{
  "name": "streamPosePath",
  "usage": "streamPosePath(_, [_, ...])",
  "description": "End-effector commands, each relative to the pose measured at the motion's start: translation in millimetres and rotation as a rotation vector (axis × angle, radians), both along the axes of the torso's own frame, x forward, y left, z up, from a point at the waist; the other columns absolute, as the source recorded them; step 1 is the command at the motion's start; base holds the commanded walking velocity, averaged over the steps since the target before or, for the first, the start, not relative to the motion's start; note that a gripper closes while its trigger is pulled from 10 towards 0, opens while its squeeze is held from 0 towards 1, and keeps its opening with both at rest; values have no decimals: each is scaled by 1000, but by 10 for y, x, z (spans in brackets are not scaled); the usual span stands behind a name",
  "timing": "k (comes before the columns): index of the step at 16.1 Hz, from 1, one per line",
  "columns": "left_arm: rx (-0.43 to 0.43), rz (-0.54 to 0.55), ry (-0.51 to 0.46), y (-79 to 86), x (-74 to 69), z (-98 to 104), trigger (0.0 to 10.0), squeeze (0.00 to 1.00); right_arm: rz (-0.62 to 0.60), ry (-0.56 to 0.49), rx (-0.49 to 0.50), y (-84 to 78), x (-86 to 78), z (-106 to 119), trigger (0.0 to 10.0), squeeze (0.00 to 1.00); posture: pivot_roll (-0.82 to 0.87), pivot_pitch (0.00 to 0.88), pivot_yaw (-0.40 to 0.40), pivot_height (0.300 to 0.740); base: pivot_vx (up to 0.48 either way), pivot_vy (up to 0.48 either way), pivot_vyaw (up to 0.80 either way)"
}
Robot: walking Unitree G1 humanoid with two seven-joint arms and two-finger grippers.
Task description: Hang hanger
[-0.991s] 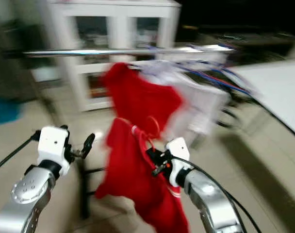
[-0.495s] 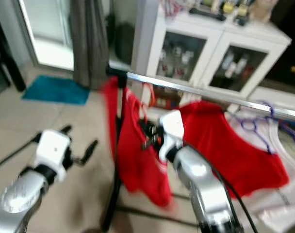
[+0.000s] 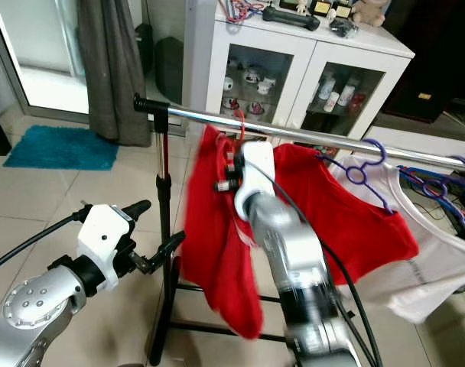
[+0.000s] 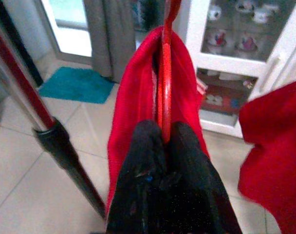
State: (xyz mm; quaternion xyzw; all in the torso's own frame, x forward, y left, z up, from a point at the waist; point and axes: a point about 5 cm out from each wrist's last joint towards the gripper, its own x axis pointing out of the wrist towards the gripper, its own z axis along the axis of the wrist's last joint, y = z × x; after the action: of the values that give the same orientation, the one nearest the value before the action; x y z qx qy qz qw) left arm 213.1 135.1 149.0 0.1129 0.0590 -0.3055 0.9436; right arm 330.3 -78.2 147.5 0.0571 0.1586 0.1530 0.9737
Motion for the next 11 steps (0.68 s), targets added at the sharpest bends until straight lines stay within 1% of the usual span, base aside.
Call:
streamPosePath(1, [3, -28, 10, -36, -16, 13, 10000, 0, -41, 13, 34, -46, 61, 26, 10000, 0, 227, 51, -140, 740, 0, 0, 0])
streamPosePath(4, [-7, -31, 29, -26, -37, 11, 10000, 0, -24, 93, 30, -43, 62, -56, 10000, 0, 231, 44, -145, 740, 0, 0, 0])
streamPosePath(5, [-21, -12, 31, -22, -25, 3, 10000, 0, 23, 75, 30, -48, 27, -62, 10000, 1000, 228, 38, -142, 740, 0, 0, 0])
streamPosePath(6, [-56, 76, 32, 14, 20, -23, 10000, 0, 85, -9, 68, -73, -42, 30, 10000, 1000, 226, 34, -139, 740, 0, 0, 0])
streamPosePath(7, [-139, 221, 42, 88, 86, -34, 10000, 0, 157, -154, 131, -190, -203, 218, 10000, 1000, 216, 29, -132, 740, 0, 0, 0])
streamPosePath(8, [-132, 275, 38, 116, 104, -47, 10000, 337, 173, -218, 132, -329, -316, 309, 10000, 1000, 207, 25, -123, 740, 0, 0, 0])
streamPosePath(9, [-131, 307, 37, 125, 111, -59, 10000, 745, 196, -251, 124, -475, -425, 374, 10000, 1000, 198, 22, -115, 740, 0, 0, 0])
streamPosePath(10, [-133, 344, 15, 130, 132, -53, 10000, 1000, 258, -288, 110, -604, -573, 434, 10000, 1000, 186, 20, -109, 740, 0, 0, 0])
streamPosePath(11, [-123, 381, -15, 120, 176, -48, 10000, 1000, 279, -334, 7, -718, -695, 417, 10000, 1000, 174, 21, -105, 740, 0, -352, 0])
